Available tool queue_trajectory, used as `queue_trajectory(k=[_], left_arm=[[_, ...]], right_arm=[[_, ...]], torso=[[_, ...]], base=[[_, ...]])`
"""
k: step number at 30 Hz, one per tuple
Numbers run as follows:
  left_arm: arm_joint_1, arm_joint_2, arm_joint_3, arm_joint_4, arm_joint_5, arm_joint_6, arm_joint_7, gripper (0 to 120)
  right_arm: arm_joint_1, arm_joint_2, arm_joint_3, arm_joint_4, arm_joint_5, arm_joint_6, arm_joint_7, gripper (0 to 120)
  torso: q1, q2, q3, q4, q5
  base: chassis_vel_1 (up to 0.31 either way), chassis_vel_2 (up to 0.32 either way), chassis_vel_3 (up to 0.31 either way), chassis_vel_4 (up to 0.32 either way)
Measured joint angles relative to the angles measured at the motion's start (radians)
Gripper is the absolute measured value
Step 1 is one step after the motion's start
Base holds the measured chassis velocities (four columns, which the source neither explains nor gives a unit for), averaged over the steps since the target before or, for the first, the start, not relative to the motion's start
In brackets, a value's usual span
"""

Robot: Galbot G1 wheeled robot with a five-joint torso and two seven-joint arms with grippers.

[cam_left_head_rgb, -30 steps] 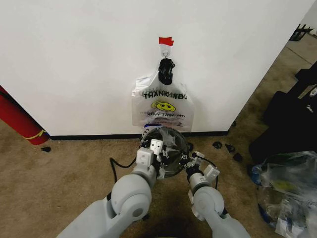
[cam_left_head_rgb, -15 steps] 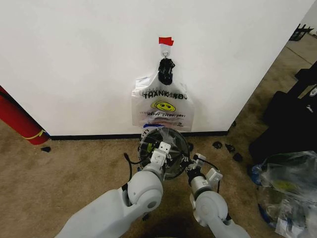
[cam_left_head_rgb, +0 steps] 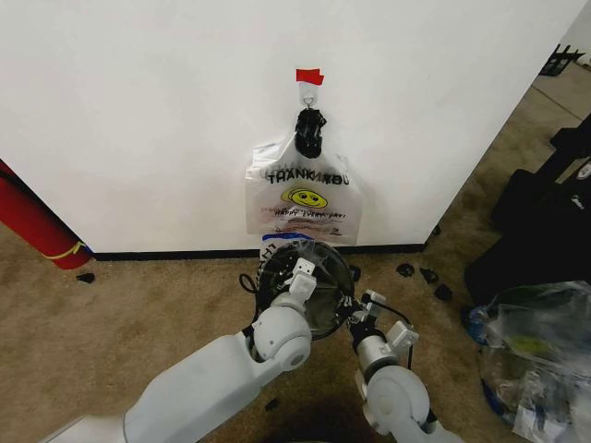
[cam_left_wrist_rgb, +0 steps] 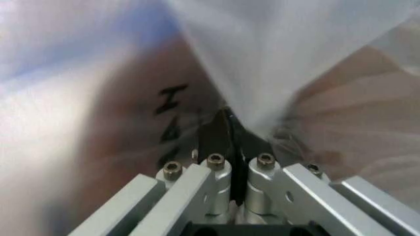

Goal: Pick up the garbage bag from the wall and place it over the trash bin.

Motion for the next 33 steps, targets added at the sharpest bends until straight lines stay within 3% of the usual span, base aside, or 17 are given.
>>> queue_trajectory(k=[7,19,24,33], left_arm=[[-0.032,-0.033,0.019,0.111,0.054,0.0,0.002,0],[-0.054,-0.053,0.03,0.17,0.06,0.0,0.021,0],[-0.051,-0.035,0.033,0.154,0.06,-0.009,0.036,0],[-0.011,0.02,0.05,0.018,0.039,-0.003,0.031,0]], right_arm=[[-0.03,-0.003,-0.011,0.03,-0.007,0.002,-0.003,0],[-0.055,-0.008,-0.025,0.062,0.005,0.003,-0.006,0],[-0.049,-0.008,-0.024,0.05,0.003,0.015,-0.018,0],[0.015,0.032,-0.029,-0.078,-0.093,0.107,-0.079,0]], torso=[[0.0,0.0,0.0,0.0001,0.0],[0.0,0.0,0.0,0.0,-0.0001],[0.0,0.0,0.0,0.0001,-0.0001],[0.0,0.0,0.0,0.0001,-0.0002]], base=[[0.0,0.0,0.0,0.0],[0.0,0.0,0.0,0.0],[0.0,0.0,0.0,0.0],[0.0,0.0,0.0,0.0]])
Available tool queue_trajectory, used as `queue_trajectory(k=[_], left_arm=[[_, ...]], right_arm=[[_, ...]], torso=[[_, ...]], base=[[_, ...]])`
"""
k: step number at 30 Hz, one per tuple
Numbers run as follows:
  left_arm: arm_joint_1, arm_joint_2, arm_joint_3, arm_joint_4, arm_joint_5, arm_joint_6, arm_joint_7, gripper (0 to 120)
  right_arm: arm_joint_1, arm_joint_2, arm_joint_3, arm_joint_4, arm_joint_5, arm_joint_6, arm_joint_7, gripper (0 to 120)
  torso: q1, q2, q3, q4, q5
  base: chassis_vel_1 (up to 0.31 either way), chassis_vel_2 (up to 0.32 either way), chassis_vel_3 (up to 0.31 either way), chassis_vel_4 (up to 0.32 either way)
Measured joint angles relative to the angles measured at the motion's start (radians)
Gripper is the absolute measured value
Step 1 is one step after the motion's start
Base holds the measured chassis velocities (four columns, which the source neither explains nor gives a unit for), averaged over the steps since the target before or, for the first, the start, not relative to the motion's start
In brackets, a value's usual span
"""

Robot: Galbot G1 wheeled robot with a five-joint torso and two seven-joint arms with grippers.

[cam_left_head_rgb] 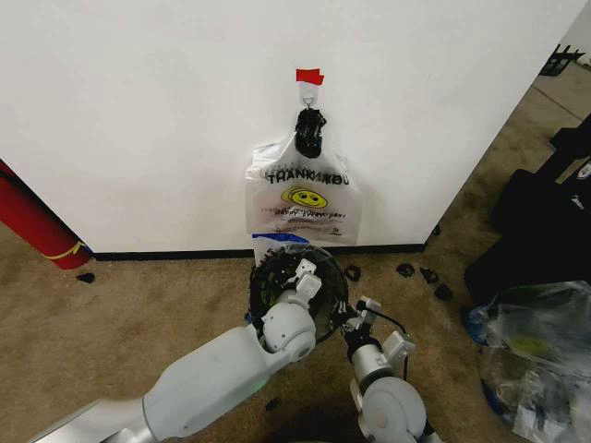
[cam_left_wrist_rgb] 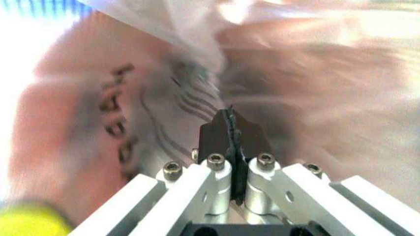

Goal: Pick up the garbage bag from the wall and place it over the trash bin.

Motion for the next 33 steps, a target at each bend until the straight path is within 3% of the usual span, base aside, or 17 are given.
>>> queue_trajectory(k=[9,17,33], left_arm=[[0.028,0.069,0.003,-0.095,-0.033,0.002,-0.014,0],[0.048,0.138,0.008,-0.1,-0.042,0.002,-0.014,0],[0.072,0.132,0.025,-0.152,-0.044,0.003,-0.014,0]], right_arm=[[0.034,0.021,-0.01,-0.09,-0.139,0.074,-0.042,0],[0.019,0.007,0.001,-0.096,-0.175,0.103,-0.071,0],[-0.014,0.007,0.01,-0.088,-0.226,0.134,-0.089,0]], torso=[[0.0,0.0,0.0,-0.0001,0.0001],[0.0,0.0,0.0,-0.0001,0.0001],[0.0,0.0,0.0,-0.0002,0.0002]], base=[[0.0,0.0,0.0,0.0],[0.0,0.0,0.0,0.0],[0.0,0.0,0.0,0.0]])
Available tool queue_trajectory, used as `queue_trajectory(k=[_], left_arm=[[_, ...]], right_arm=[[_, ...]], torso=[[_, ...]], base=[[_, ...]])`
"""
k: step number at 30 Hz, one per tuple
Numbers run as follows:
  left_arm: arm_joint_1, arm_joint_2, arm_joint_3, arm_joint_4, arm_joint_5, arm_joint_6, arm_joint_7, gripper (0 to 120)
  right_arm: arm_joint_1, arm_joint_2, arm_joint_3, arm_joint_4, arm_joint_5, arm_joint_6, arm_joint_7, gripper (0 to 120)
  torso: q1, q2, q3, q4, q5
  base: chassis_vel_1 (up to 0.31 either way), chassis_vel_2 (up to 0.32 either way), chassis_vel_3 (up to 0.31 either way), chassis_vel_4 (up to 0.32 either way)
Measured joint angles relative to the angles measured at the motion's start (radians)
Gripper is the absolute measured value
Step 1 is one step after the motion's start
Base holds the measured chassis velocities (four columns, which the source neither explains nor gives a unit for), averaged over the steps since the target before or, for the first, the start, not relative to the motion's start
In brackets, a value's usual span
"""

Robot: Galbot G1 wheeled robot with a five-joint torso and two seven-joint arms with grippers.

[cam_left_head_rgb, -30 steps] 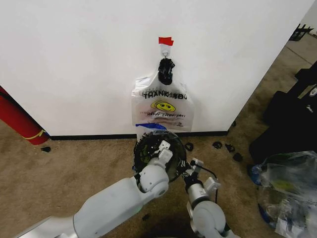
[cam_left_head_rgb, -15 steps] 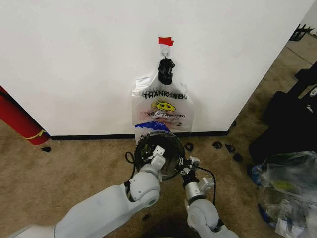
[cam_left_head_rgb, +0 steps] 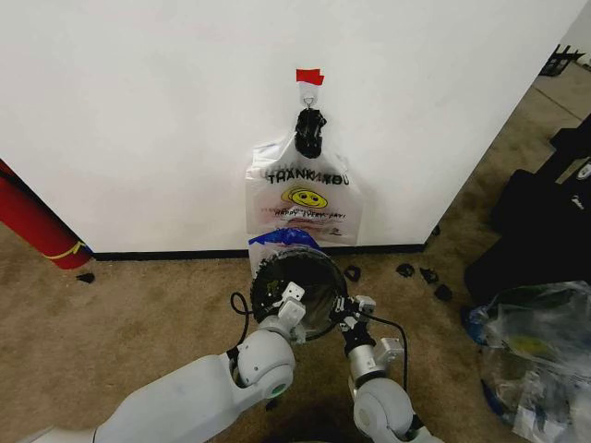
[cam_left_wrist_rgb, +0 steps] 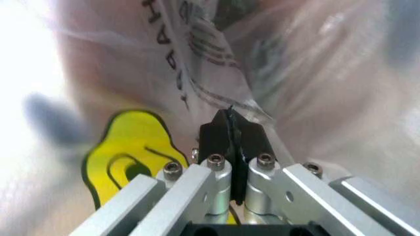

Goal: Pick up the garbage bag from the wall and place it over the trash bin.

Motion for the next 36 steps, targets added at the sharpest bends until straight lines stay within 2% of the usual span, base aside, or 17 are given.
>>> queue_trajectory(k=[8,23,26,32,36], left_arm=[[0.026,0.001,0.018,0.02,0.015,0.0,0.004,0],[-0.074,-0.072,0.037,0.222,0.081,0.0,0.01,0],[-0.085,-0.076,0.036,0.239,0.087,0.0,0.011,0],[-0.101,-0.08,0.027,0.244,0.089,0.0,0.014,0],[-0.092,-0.076,0.024,0.199,0.086,0.0,0.014,0]], right_arm=[[-0.007,0.004,-0.003,0.007,-0.003,0.007,0.0,0],[-0.067,-0.005,-0.046,0.12,-0.021,0.003,0.005,0],[-0.082,-0.01,-0.049,0.139,-0.011,0.0,0.006,0],[-0.105,-0.017,-0.05,0.159,0.0,-0.001,0.008,0],[-0.104,-0.014,-0.048,0.153,0.01,0.0,0.008,0]], torso=[[0.0,0.0,0.0,0.0001,0.0],[0.0,0.0,0.0,0.0,0.0001],[0.0,0.0,0.0,0.0001,-0.0001],[0.0,0.0,0.0,0.0,0.0001],[0.0,0.0,0.0,0.0,0.0]], base=[[0.0,0.0,0.0,0.0],[0.0,0.0,0.0,0.0],[0.0,0.0,0.0,0.0],[0.0,0.0,0.0,0.0],[0.0,0.0,0.0,0.0]])
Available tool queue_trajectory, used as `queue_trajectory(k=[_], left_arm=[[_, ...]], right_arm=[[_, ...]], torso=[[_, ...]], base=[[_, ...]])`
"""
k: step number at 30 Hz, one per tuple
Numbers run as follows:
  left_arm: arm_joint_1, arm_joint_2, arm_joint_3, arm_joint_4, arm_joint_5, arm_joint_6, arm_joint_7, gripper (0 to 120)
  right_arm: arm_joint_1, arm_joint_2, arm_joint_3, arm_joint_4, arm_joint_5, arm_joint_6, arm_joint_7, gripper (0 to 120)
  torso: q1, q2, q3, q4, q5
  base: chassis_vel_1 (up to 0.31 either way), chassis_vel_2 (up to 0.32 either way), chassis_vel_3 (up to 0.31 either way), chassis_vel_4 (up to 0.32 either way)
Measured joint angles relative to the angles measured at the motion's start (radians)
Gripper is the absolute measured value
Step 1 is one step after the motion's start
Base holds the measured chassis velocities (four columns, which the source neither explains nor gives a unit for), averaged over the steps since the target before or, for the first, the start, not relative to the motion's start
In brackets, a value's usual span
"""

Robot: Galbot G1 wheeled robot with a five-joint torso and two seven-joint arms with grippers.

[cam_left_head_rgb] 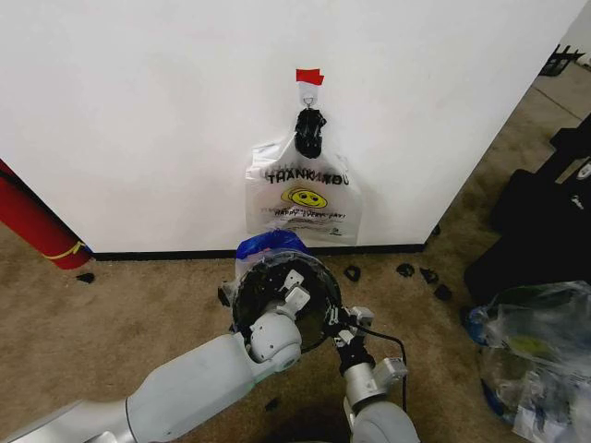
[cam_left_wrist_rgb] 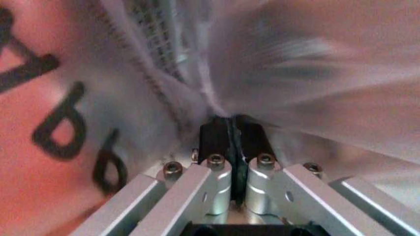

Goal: Pick up the garbage bag from the wall and place it over the trash bin.

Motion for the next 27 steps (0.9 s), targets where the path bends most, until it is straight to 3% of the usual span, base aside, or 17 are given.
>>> queue_trajectory(k=[9,14,16,19,23,27], left_arm=[[0.082,0.069,-0.005,-0.19,-0.005,0.0,0.009,0],[0.221,0.164,-0.075,-0.369,0.04,-0.048,0.064,0],[0.242,0.175,-0.09,-0.391,0.047,-0.056,0.074,0],[0.341,0.239,-0.178,-0.497,0.089,-0.114,0.146,0],[0.406,0.292,-0.269,-0.568,0.124,-0.166,0.203,1],[0.485,0.351,-0.47,-0.635,0.105,-0.24,0.31,18]], right_arm=[[0.071,0.032,0.03,-0.1,0.095,0.001,-0.001,0],[0.152,0.057,0.073,-0.219,0.284,-0.034,-0.07,0],[0.158,0.057,0.079,-0.23,0.308,-0.04,-0.084,0],[0.185,0.043,0.109,-0.283,0.401,-0.077,-0.166,0],[0.197,0.029,0.136,-0.332,0.414,-0.085,-0.234,0],[0.194,0.02,0.16,-0.365,0.397,-0.081,-0.328,0]], torso=[[0.0,0.0,0.0,0.0,-0.0001],[0.0,0.0,0.0,0.0003,0.0001],[0.0,0.0,0.0,0.0002,0.0001],[0.0,0.0,0.0,0.0002,0.0],[0.0,0.0,0.0,0.0002,-0.0001],[0.0,0.0,0.0,0.0002,0.0003]], base=[[0.0,0.0,0.0,0.0],[0.0,0.0,0.0,0.0],[0.0,0.0,0.0,0.0],[0.0,0.0,0.0,0.0],[0.0,0.0,0.0,0.0],[0.0,0.0,0.0,0.0]])
